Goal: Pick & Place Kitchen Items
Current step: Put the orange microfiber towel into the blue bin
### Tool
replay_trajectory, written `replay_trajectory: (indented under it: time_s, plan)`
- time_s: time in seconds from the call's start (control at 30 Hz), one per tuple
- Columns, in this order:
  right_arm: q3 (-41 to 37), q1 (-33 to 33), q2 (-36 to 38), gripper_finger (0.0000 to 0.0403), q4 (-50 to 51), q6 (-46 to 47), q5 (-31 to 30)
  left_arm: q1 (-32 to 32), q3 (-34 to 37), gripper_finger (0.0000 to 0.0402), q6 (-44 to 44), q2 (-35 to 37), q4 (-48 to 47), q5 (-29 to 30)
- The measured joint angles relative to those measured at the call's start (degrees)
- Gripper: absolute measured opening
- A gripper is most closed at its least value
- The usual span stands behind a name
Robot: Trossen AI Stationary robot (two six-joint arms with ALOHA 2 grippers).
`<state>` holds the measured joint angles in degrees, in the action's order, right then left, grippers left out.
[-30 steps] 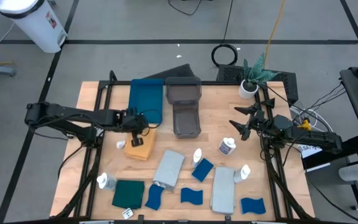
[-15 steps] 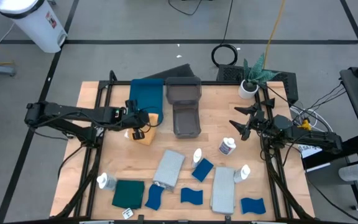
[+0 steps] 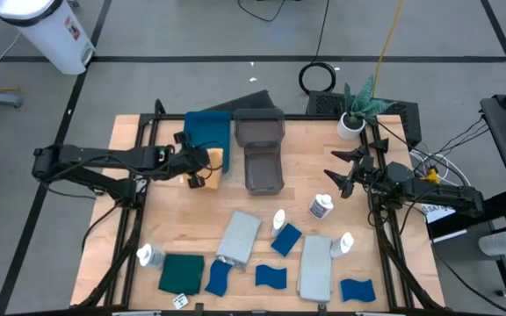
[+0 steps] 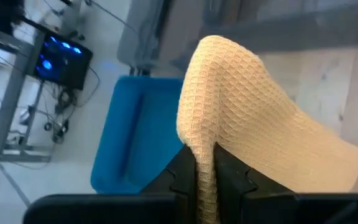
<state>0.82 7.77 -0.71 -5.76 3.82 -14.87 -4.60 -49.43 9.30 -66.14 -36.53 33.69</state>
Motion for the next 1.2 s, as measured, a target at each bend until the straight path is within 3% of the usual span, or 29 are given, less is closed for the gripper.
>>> replay_trajectory:
  time_s: [0.27, 0.43, 0.67, 0.83, 0.97, 1.2]
  plan:
    - [0.0, 0.0, 0.0, 0.0334, 0.0, 0.0, 0.0, -0.9, 0.1, 0.0013, 0.9, 6.0, 2.4, -0.4]
    - [0.0, 0.0, 0.0, 0.0334, 0.0, 0.0, 0.0, -3.4, 0.0, 0.0029, 3.1, 8.7, 4.1, -0.6]
    - [0.0, 0.0, 0.0, 0.0334, 0.0, 0.0, 0.0, -8.3, 0.0, 0.0015, 5.2, 8.7, 3.8, -0.9]
    - [0.0, 0.0, 0.0, 0.0334, 0.0, 0.0, 0.0, -11.5, 0.0, 0.0021, 5.6, 7.5, 3.8, -4.5]
    - [0.0, 0.0, 0.0, 0.0334, 0.0, 0.0, 0.0, -12.9, 0.0, 0.0035, 7.4, 6.6, 3.8, -5.2]
    - [0.0, 0.0, 0.0, 0.0334, 0.0, 0.0, 0.0, -13.7, 0.0, 0.0013, 8.8, 6.4, 5.1, -5.2]
